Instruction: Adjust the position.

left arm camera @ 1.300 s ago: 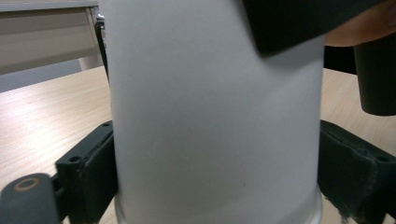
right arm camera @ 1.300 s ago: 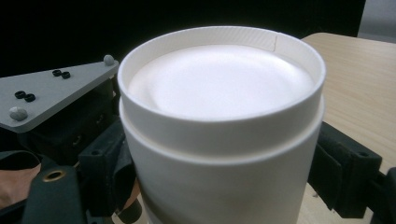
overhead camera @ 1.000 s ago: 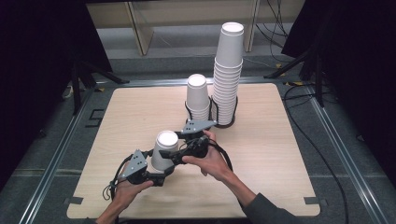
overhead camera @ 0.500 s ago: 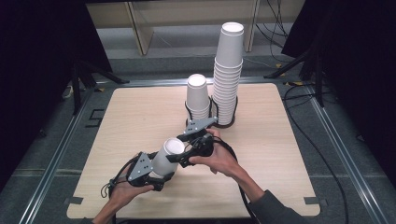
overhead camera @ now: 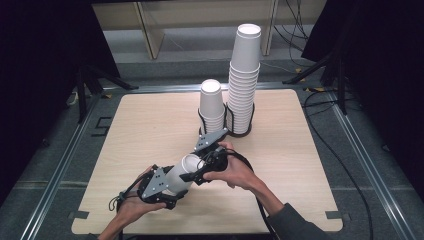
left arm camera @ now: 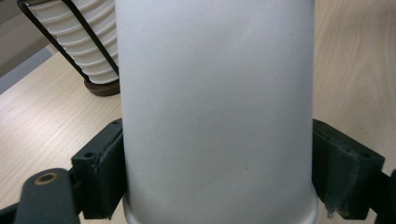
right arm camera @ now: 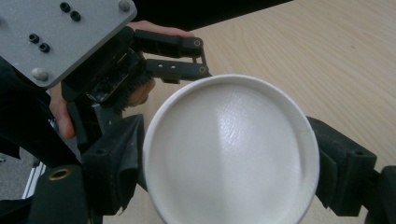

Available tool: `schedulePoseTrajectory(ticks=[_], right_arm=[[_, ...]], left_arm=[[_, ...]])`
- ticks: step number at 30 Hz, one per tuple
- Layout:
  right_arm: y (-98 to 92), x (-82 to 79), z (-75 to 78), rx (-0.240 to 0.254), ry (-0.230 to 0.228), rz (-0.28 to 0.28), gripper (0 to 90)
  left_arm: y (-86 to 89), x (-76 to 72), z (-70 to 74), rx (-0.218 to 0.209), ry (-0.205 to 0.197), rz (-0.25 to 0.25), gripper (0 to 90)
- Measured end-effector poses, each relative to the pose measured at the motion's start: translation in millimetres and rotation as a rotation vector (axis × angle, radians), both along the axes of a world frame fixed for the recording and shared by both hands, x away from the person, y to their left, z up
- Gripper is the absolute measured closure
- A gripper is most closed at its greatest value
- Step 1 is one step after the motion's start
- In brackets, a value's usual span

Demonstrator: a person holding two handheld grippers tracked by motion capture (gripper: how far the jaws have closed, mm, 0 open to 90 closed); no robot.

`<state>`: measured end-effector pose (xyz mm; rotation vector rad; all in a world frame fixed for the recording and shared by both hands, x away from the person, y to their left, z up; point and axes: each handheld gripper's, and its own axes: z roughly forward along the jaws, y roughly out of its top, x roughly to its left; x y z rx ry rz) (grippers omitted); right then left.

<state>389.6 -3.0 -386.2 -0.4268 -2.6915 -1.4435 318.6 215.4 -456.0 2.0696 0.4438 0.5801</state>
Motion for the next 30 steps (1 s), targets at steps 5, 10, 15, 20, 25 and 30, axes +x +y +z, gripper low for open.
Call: schedulePoseTrajectory(ticks=[5,10,15,20,25,30], right_arm=[[-5.5,3.6,3.9,0.04,0.051,0.0,24.2],[-10.8,5.3,9.6,0.091,0.061,-0.017,25.1],[-16.1,9.1,13.6,0.157,0.087,-0.036,25.3],[-18.5,9.8,15.6,0.183,0.105,-0.048,25.5],[-19.9,9.5,18.6,0.213,0.113,-0.057,25.8],[-22.5,8.1,22.9,0.249,0.159,-0.065,25.8]], left_arm=[[2.1,-0.1,-2.7,-0.09,-0.026,0.005,8.6],[9.2,2.3,-0.1,-0.213,-0.055,0.037,7.0],[11.7,2.3,2.1,-0.266,-0.075,0.046,5.4],[10.5,1.1,2.9,-0.296,-0.085,0.053,4.9],[6.7,3.2,0.2,-0.325,-0.088,0.081,2.4],[7.3,1.9,2.8,-0.366,-0.111,0.077,2.6]])
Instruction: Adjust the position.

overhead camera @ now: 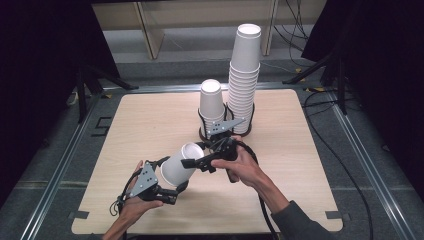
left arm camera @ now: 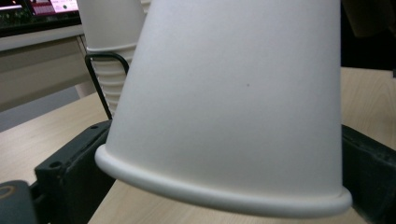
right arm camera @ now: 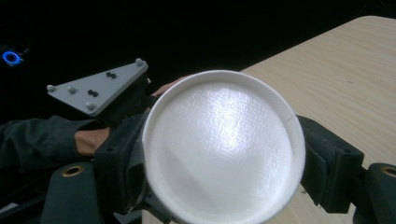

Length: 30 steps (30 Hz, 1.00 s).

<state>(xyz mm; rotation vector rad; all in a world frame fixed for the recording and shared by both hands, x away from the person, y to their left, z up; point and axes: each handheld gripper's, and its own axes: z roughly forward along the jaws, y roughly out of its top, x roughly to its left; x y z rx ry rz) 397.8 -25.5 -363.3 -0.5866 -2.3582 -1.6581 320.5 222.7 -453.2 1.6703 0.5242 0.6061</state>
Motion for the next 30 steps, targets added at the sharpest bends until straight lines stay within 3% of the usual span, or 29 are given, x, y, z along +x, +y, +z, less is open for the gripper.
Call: schedulePoseTrajectory(ticks=[4,5,7,8,12,15,16,17,20,21,23,26,27,28,29,30], right_arm=[[-0.3,1.6,-0.4,0.024,-0.002,0.008,25.8],[0.7,1.3,-1.6,0.037,0.017,0.018,25.8],[0.2,1.8,-1.6,0.027,0.01,0.015,25.8],[-0.5,2.7,-2.8,0.033,0.031,0.016,25.6],[-1.2,4.5,-4.8,0.041,0.039,0.029,25.0],[-3.2,5.6,-5.3,0.029,0.013,0.03,24.6],[-4.0,3.5,-4.3,0.018,0.039,0.036,24.4],[-4.6,4.8,-4.7,0.008,0.015,0.041,24.4],[-5.5,5.3,-5.7,0.002,0.015,0.042,24.2],[-6.2,6.2,-7.2,-0.011,0.003,0.045,24.1],[-6.7,6.0,-8.0,-0.036,0.0,0.045,23.6],[-8.7,6.0,-8.0,-0.099,-0.042,0.042,22.7],[-8.7,6.0,-8.0,-0.099,-0.042,0.042,22.7],[-9.6,5.7,-7.2,-0.128,-0.07,0.031,21.3],[-11.3,4.0,-4.2,-0.181,-0.118,0.024,19.2],[-11.7,2.5,-2.5,-0.19,-0.13,0.022,19.6]], left_arm=[[3.0,-2.3,2.3,-0.011,-0.019,-0.002,2.5],[4.4,-2.8,3.4,-0.021,-0.02,-0.008,4.0],[4.3,-1.5,2.4,-0.04,-0.032,-0.018,5.5],[6.6,-2.4,4.0,-0.006,-0.019,-0.018,6.1],[8.2,-1.0,5.2,0.005,-0.004,-0.036,8.4],[9.8,-0.7,6.5,0.017,0.004,-0.054,10.7],[10.6,-0.3,7.0,0.037,0.007,-0.058,11.9],[10.6,-0.3,7.0,0.037,0.007,-0.058,12.5],[10.0,-0.2,6.6,0.049,0.022,-0.064,13.3],[9.0,0.5,5.7,0.04,0.023,-0.07,13.8],[10.0,0.6,6.5,0.078,0.039,-0.061,13.8],[10.8,1.4,6.4,0.099,0.061,-0.049,13.9],[11.2,2.0,6.5,0.11,0.071,-0.042,13.9],[10.7,3.2,5.8,0.116,0.079,-0.04,13.9],[11.3,3.6,6.0,0.15,0.086,-0.032,14.0],[11.0,4.4,5.2,0.191,0.107,-0.033,13.9]])
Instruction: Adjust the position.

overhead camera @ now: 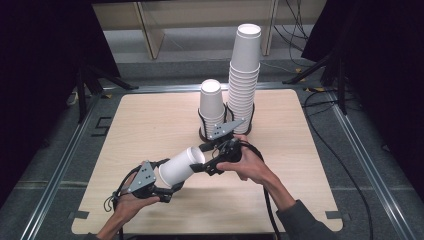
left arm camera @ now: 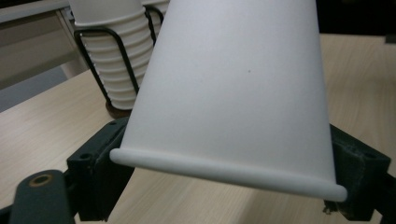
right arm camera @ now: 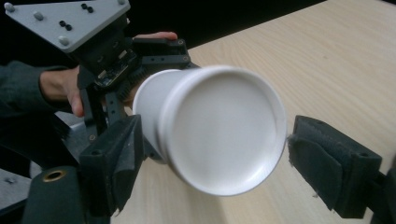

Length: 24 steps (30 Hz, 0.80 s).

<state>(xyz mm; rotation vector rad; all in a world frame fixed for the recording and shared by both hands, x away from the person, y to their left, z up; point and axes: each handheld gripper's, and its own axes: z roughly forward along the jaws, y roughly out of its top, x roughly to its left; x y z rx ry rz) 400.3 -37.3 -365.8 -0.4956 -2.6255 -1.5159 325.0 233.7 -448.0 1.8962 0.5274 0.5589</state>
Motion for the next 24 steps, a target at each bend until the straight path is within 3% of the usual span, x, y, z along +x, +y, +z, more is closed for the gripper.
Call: schedulePoseTrajectory(ticks=[3,4,5,8,11,12,13,15,16,17,20,24], right_arm=[[0.4,-5.5,7.1,-0.084,-0.104,0.0,18.9],[0.4,-5.5,7.1,-0.084,-0.104,0.0,18.9],[1.7,-8.8,10.2,-0.121,-0.152,0.021,19.3],[2.9,-14.1,12.6,-0.158,-0.154,0.0,19.0],[5.5,-17.7,14.0,-0.203,-0.201,0.031,19.3],[6.7,-20.2,14.0,-0.218,-0.197,0.033,19.4],[8.2,-18.9,13.9,-0.23,-0.245,0.061,19.4],[11.3,-22.7,12.3,-0.255,-0.225,0.058,19.5],[12.5,-21.2,12.1,-0.261,-0.263,0.078,19.5],[13.7,-24.4,11.6,-0.277,-0.234,0.07,19.5],[19.7,-28.7,9.9,-0.332,-0.264,0.1,19.5],[24.1,-30.3,6.8,-0.359,-0.284,0.131,19.6]], left_arm=[[-2.3,-0.4,-0.8,0.019,0.001,0.013,13.9],[-2.0,-0.8,0.9,0.057,0.004,0.014,13.9],[-3.2,-1.0,1.3,0.082,-0.009,0.017,13.9],[-6.0,-3.8,4.2,0.131,0.01,0.012,13.9],[-7.2,-4.3,6.1,0.157,0.027,-0.003,13.9],[-8.1,-4.9,5.9,0.159,0.028,-0.002,13.9],[-9.0,-5.0,5.1,0.149,0.033,-0.005,13.9],[-9.5,-5.5,5.3,0.172,0.04,-0.016,13.9],[-10.2,-5.6,5.5,0.184,0.046,-0.026,13.9],[-10.7,-5.7,5.6,0.188,0.05,-0.029,13.9],[-12.0,-6.0,7.4,0.212,0.052,-0.042,13.9],[-12.4,-7.5,9.4,0.239,0.072,-0.069,13.9]])
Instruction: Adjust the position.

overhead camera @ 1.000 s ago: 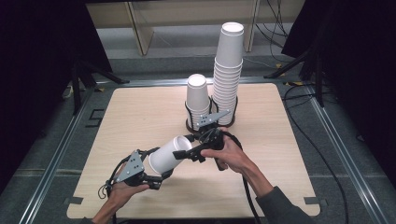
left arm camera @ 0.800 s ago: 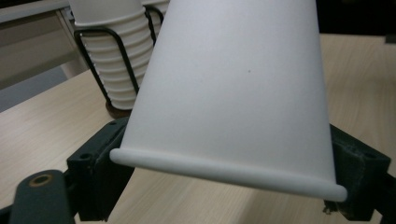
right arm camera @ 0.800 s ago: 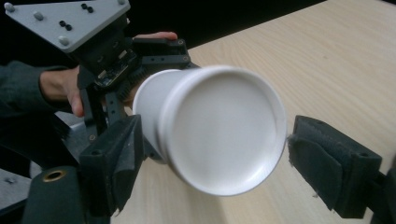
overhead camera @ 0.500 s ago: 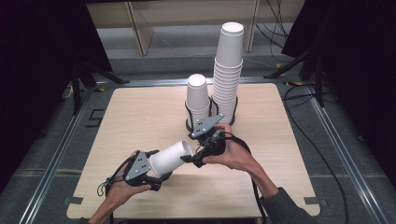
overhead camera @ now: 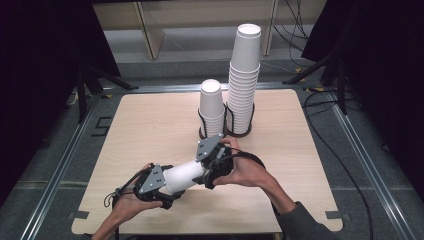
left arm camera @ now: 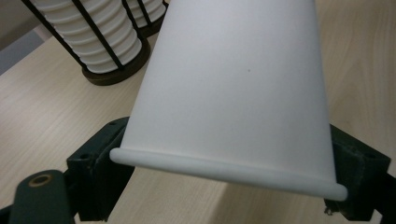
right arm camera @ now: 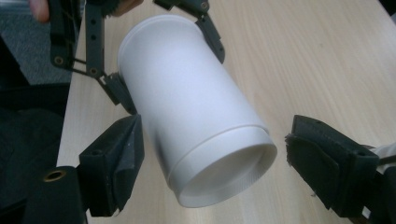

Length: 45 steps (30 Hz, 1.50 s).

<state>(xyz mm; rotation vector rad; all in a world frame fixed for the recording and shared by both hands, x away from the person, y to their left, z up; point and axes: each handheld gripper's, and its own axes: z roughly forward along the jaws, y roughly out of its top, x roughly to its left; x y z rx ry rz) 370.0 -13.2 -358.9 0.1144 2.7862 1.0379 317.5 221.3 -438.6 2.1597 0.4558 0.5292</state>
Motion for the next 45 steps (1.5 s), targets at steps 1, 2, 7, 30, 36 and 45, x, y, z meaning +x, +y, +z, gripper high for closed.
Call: schedulePoseTrajectory(ticks=[1,2,7,30,36,45], right_arm=[[1.2,-1.4,-1.4,-0.005,0.004,-0.004,19.6],[2.4,-1.4,-2.7,-0.015,-0.003,0.01,19.6],[8.7,-5.7,-8.0,-0.069,-0.005,0.05,19.9],[24.7,-11.1,-30.3,-0.223,-0.072,0.189,20.5],[25.0,-9.6,-34.5,-0.254,-0.078,0.208,22.7],[16.7,-3.5,-36.1,-0.183,-0.016,0.239,24.2]], left_arm=[[-0.4,-0.2,0.0,0.003,0.002,-0.002,13.9],[-1.1,-0.4,-0.4,0.007,0.004,-0.007,14.0],[-1.9,-0.6,0.4,0.039,0.009,-0.032,14.0],[-7.8,-6.5,2.2,0.059,0.021,-0.114,14.0],[-7.8,-7.1,2.9,0.073,0.03,-0.131,13.9],[-4.0,-4.5,-1.0,-0.074,0.017,-0.138,8.6]])
